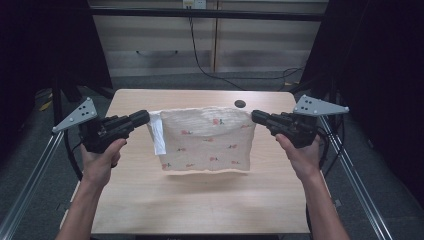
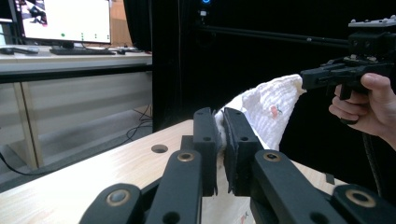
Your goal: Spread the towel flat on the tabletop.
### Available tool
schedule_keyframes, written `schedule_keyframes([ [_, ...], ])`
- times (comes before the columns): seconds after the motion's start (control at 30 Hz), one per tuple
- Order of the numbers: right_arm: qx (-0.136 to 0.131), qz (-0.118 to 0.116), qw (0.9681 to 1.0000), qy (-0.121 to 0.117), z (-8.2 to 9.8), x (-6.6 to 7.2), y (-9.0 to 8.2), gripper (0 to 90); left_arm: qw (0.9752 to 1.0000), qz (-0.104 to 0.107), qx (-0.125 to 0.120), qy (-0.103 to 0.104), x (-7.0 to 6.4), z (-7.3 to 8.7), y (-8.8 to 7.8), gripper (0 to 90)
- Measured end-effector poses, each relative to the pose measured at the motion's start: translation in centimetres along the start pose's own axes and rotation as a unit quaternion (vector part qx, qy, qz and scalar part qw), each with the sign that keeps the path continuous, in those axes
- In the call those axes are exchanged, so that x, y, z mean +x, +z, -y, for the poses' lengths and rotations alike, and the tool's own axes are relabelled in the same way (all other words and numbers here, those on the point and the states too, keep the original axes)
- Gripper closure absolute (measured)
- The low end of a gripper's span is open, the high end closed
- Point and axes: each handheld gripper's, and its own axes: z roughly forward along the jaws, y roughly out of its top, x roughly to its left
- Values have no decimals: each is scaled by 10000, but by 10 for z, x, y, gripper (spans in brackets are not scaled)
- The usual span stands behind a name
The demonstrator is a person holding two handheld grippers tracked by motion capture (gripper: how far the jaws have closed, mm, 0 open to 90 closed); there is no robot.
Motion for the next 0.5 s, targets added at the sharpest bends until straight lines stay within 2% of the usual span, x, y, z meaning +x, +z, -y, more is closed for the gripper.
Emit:
schedule_keyframes([
  [0.1, -55, -72, 10000, -32, -1, 9, -5, 877, 9999, 56, 1, 87, -5, 0, -5, 845],
  [0.2, -92, -172, 9998, -35, 2, 17, -11, 878, 9999, 56, 72, 50, -11, 2, -7, 845],
  [0.23, -92, -172, 9998, -35, 2, 17, -11, 878, 9999, 35, 90, 48, -14, 2, -8, 845],
  [0.3, -103, -199, 9997, -17, 3, 21, -15, 877, 9997, 142, 97, 162, -21, 2, -12, 845],
  [0.37, -107, -196, 9997, -21, 4, 27, -20, 878, 9996, 129, 147, 218, -28, 2, -16, 845],
  [0.43, -101, -142, 9997, -162, 4, 42, -32, 878, 9995, 128, 190, 215, -33, 3, -20, 845],
  [0.5, -115, -144, 9997, -133, 4, 45, -35, 877, 9994, 124, 249, 188, -34, 4, -23, 845],
])
